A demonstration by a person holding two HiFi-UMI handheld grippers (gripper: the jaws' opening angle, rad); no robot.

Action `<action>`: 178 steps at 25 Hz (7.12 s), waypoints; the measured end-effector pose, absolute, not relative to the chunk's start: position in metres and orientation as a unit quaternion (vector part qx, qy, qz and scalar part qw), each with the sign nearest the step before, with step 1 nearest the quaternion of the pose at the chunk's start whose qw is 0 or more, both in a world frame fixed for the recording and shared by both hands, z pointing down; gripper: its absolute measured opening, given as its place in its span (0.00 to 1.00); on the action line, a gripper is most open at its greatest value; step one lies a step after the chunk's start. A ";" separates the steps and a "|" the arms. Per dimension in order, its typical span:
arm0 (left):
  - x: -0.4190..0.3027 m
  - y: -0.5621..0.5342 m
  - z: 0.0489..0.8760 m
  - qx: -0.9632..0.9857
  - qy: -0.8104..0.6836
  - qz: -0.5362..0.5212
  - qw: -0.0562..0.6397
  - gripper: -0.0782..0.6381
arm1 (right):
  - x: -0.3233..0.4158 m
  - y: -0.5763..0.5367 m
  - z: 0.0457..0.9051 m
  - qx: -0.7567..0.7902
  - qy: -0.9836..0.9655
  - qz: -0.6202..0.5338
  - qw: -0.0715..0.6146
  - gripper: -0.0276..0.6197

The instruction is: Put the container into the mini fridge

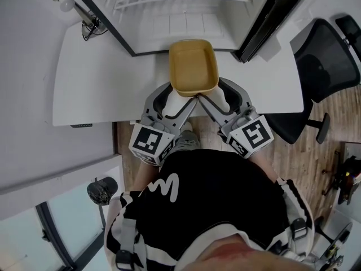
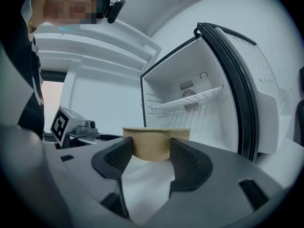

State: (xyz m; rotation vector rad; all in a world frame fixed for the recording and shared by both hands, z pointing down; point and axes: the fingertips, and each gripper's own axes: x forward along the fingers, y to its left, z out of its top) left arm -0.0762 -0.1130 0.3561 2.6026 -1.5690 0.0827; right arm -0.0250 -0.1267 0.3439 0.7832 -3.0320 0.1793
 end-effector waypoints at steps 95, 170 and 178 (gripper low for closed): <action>-0.126 -0.237 0.396 0.859 -0.496 0.026 0.126 0.51 | -0.073 -0.249 0.386 0.257 -0.959 0.115 0.029 0.44; -0.149 -0.304 0.408 0.853 -0.481 0.029 0.200 0.51 | -0.096 -0.312 0.397 0.281 -0.949 0.127 0.069 0.44; -0.150 -0.309 0.412 0.851 -0.481 0.044 0.206 0.50 | -0.097 -0.318 0.403 0.286 -0.944 0.143 0.079 0.43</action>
